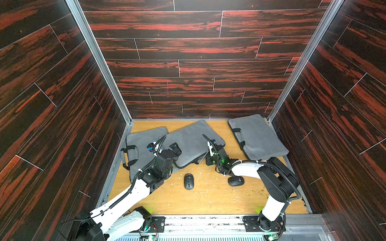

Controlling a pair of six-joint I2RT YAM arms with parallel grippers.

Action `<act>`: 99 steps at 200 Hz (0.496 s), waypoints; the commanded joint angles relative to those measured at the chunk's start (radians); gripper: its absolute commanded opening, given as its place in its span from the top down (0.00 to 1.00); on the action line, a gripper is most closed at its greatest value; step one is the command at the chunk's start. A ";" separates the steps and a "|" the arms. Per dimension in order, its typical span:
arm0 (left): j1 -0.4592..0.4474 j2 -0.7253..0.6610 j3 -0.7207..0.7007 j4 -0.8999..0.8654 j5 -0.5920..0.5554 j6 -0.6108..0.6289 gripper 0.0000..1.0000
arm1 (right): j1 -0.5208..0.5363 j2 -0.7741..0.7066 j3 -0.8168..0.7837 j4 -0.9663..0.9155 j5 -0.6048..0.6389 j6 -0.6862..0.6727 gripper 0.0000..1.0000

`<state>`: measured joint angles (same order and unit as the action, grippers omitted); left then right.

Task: Put the mouse into the laptop bag
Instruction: Unzip the zipper on the zippered laptop bag.

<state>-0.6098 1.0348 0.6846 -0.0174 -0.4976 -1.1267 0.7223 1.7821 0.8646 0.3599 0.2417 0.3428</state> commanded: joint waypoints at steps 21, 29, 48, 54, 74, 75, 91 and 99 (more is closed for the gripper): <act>0.020 0.112 0.062 -0.053 -0.079 -0.006 0.00 | 0.006 -0.009 -0.024 0.085 -0.056 -0.031 1.00; 0.027 0.147 0.080 -0.079 -0.123 -0.011 0.00 | 0.006 -0.016 -0.043 0.107 -0.063 -0.041 1.00; 0.051 0.232 0.107 -0.088 -0.176 0.004 0.00 | 0.006 -0.033 -0.095 0.171 -0.085 -0.062 1.00; 0.062 0.259 0.110 -0.074 -0.168 0.014 0.00 | 0.006 -0.034 -0.106 0.186 -0.092 -0.068 1.00; 0.102 0.349 0.118 -0.019 -0.122 0.021 0.03 | 0.006 -0.023 -0.122 0.216 -0.110 -0.079 1.00; 0.104 0.353 0.118 -0.017 -0.118 0.021 0.03 | 0.006 -0.023 -0.123 0.216 -0.111 -0.079 1.00; 0.141 0.423 0.125 0.035 -0.061 0.028 0.06 | 0.006 -0.017 -0.133 0.235 -0.133 -0.087 1.00; 0.158 0.453 0.132 0.052 -0.033 0.030 0.08 | 0.006 -0.018 -0.139 0.245 -0.142 -0.091 1.00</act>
<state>-0.4961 1.4170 0.7868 -0.0250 -0.5827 -1.1099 0.7223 1.7805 0.7410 0.5125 0.1619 0.2829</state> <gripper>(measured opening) 0.941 0.056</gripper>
